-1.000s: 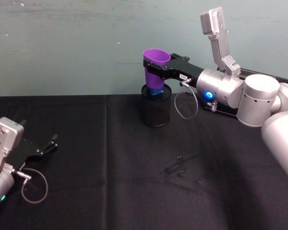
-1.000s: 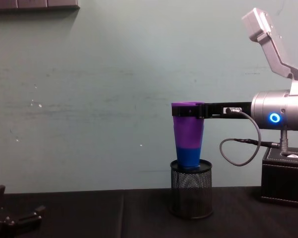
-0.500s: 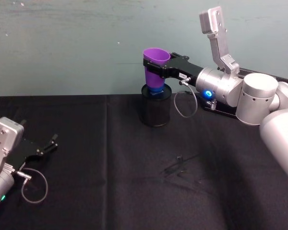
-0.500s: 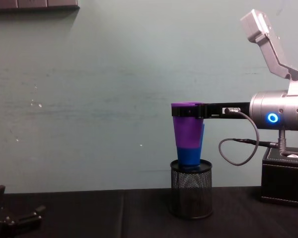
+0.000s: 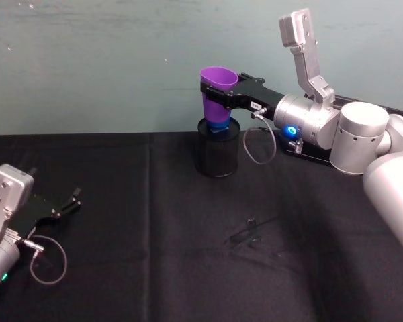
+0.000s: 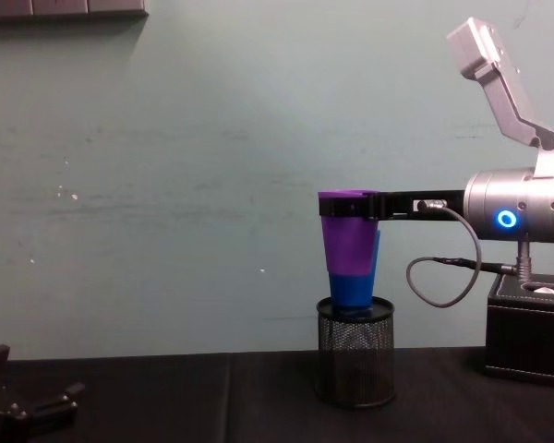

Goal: Pick up one cup with a gripper and tap it against the other cup.

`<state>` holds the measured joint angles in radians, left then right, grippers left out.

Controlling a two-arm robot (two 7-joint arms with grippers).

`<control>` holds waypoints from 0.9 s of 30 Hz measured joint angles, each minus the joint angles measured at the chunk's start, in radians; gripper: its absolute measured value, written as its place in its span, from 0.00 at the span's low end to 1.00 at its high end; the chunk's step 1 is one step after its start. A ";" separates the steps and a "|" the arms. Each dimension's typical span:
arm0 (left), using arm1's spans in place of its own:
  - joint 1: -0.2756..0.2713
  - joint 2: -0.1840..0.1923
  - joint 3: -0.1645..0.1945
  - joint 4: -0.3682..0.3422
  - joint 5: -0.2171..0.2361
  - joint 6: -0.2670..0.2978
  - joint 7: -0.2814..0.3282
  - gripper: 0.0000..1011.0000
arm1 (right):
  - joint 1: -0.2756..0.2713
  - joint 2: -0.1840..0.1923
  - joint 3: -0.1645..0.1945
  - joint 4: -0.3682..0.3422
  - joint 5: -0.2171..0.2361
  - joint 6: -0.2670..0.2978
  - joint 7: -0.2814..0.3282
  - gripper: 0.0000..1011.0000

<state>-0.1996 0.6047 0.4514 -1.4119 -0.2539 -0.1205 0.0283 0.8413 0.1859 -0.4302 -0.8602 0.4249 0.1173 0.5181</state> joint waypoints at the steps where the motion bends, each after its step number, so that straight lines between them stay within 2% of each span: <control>1: 0.000 0.000 0.000 0.000 0.000 0.000 0.000 0.99 | 0.000 0.000 0.000 0.000 0.000 0.000 0.000 0.71; 27: 0.000 0.000 0.000 0.000 0.000 0.000 0.000 0.99 | -0.001 0.001 -0.002 -0.003 0.001 0.002 -0.001 0.71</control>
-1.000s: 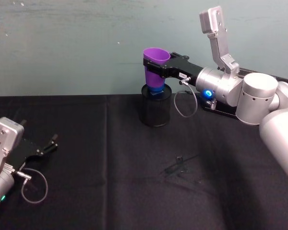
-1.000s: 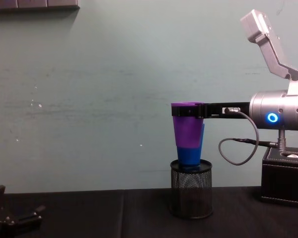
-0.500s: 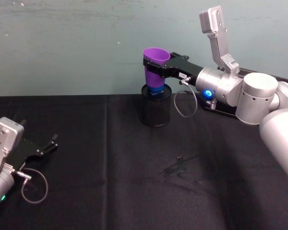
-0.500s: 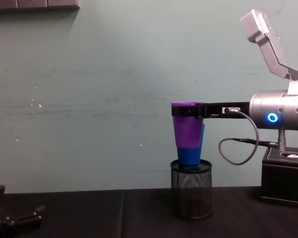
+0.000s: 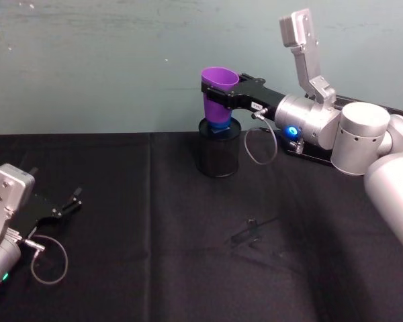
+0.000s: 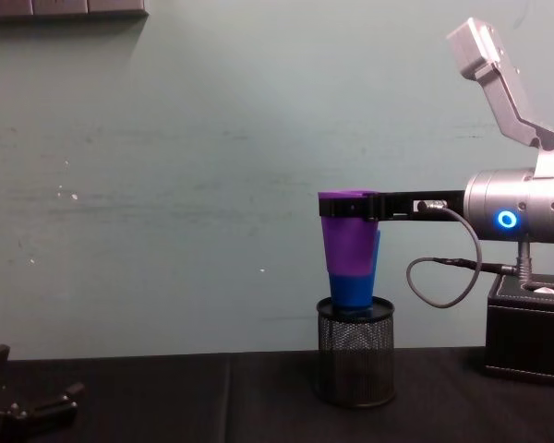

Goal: Pick up one cup with a gripper and tap it against the other cup.

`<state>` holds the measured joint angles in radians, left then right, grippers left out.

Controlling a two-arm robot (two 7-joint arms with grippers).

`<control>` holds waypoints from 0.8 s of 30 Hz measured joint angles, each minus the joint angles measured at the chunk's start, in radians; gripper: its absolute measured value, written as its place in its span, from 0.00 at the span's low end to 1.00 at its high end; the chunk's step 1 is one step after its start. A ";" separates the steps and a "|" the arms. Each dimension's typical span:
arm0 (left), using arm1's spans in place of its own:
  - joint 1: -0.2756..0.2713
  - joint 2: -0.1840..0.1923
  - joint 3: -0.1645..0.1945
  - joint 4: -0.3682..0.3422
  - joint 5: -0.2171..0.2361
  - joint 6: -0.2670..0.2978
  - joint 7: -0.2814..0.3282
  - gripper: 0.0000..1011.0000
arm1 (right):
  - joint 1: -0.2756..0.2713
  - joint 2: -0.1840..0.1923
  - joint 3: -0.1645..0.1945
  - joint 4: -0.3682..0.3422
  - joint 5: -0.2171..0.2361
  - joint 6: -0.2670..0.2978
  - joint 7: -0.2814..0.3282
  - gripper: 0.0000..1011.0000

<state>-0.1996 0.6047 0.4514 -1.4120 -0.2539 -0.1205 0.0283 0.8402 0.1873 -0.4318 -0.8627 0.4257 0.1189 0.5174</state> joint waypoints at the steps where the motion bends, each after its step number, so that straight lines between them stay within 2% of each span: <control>1: 0.000 0.000 0.000 0.000 0.000 0.000 0.000 0.99 | 0.000 0.000 0.000 0.000 0.000 0.000 0.000 0.71; 24: 0.000 0.000 0.000 0.000 0.000 0.000 0.000 0.99 | 0.000 0.000 0.000 0.000 0.000 0.000 -0.001 0.71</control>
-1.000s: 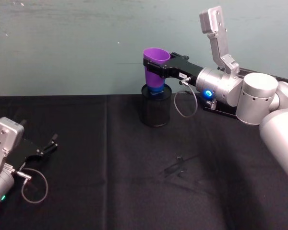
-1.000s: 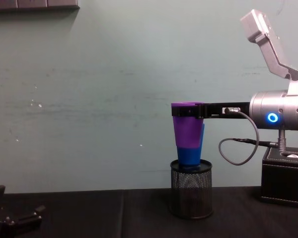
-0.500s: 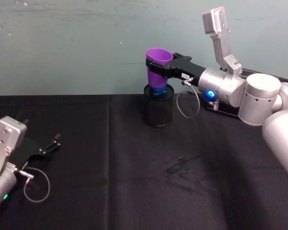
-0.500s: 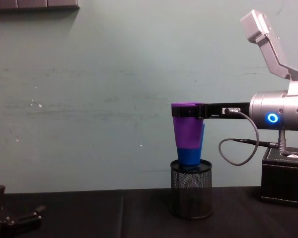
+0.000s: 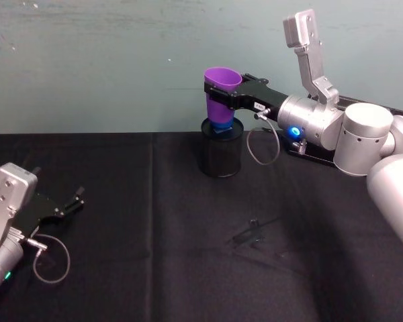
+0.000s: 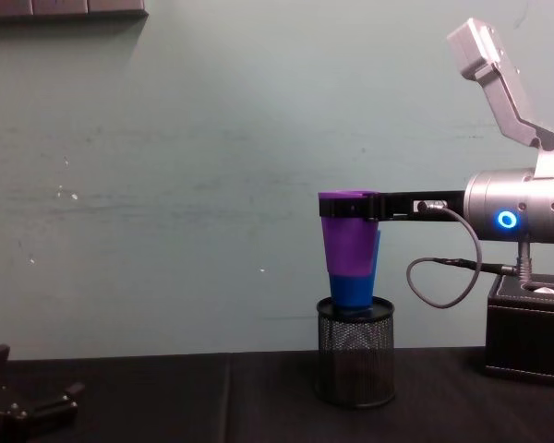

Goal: Pick up one cup with a gripper and tap it against the other cup.

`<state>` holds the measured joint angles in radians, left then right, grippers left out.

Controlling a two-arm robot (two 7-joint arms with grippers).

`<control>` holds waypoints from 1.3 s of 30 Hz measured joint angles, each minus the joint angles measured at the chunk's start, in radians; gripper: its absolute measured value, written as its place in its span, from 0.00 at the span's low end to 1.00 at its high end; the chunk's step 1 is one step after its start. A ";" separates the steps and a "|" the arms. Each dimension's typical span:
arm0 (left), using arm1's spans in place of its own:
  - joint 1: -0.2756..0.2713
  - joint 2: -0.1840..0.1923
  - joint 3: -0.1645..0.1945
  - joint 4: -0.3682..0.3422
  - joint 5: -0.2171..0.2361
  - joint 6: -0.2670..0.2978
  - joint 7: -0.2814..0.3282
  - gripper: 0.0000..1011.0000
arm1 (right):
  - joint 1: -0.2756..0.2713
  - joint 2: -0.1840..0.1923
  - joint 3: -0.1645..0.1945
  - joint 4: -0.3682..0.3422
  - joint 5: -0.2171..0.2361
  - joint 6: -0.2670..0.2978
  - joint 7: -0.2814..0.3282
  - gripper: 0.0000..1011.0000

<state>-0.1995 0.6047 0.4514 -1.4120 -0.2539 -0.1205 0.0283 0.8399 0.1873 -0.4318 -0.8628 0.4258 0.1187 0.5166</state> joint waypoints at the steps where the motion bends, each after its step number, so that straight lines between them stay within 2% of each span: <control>1: 0.000 0.000 0.000 0.000 0.000 0.000 0.000 0.99 | 0.000 0.000 0.000 0.000 0.000 0.000 0.000 0.71; 39: 0.000 0.000 0.000 0.000 0.000 0.000 0.000 0.99 | 0.000 0.000 0.000 0.000 0.000 0.000 0.000 0.71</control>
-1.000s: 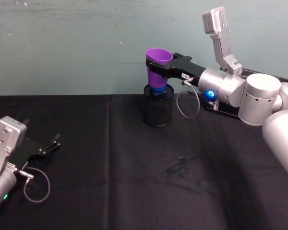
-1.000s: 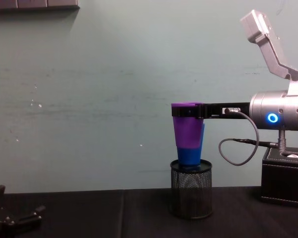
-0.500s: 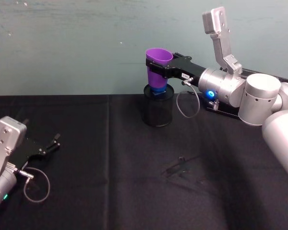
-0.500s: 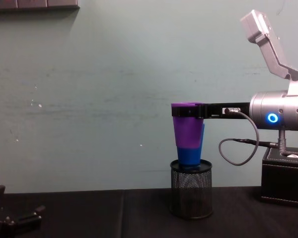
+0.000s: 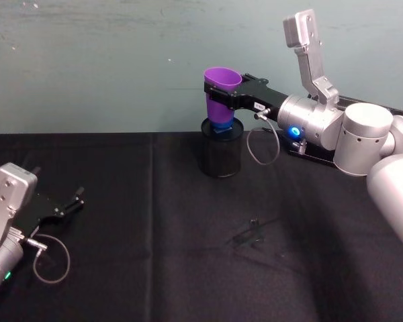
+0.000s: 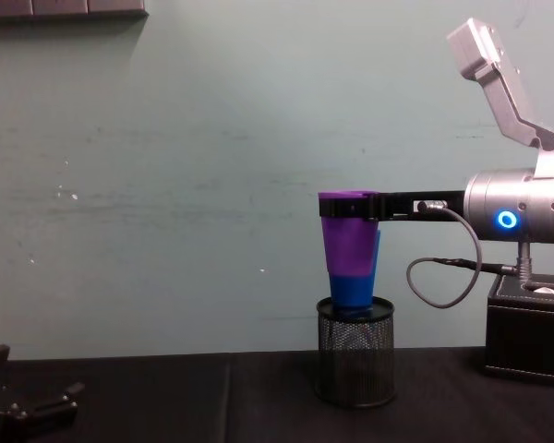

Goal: Pick up one cup with a gripper and tap it against the other cup.

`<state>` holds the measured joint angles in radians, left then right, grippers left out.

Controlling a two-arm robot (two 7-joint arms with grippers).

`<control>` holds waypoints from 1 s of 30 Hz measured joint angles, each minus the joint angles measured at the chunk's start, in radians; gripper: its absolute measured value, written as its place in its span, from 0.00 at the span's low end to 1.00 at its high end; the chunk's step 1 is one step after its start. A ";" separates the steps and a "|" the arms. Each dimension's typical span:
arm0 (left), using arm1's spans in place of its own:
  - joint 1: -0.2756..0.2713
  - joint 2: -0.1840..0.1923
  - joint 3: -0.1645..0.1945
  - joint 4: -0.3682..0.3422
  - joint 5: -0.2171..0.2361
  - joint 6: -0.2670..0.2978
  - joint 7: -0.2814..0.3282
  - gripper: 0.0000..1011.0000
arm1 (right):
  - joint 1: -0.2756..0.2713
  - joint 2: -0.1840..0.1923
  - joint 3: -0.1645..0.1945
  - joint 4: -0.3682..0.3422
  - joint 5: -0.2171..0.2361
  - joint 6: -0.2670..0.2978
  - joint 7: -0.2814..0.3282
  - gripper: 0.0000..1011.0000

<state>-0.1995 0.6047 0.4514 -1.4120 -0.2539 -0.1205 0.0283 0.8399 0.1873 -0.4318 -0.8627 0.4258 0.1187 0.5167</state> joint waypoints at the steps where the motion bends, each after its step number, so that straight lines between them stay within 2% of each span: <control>1: 0.000 0.000 0.000 0.000 0.000 0.000 0.000 0.99 | 0.000 0.000 0.000 0.000 0.000 0.000 0.000 0.71; 30: 0.000 0.000 0.000 0.000 0.000 0.000 0.000 0.99 | 0.000 0.000 0.000 0.000 0.000 0.000 0.000 0.71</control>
<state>-0.1995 0.6047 0.4514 -1.4119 -0.2539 -0.1205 0.0283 0.8399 0.1873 -0.4319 -0.8627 0.4258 0.1187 0.5167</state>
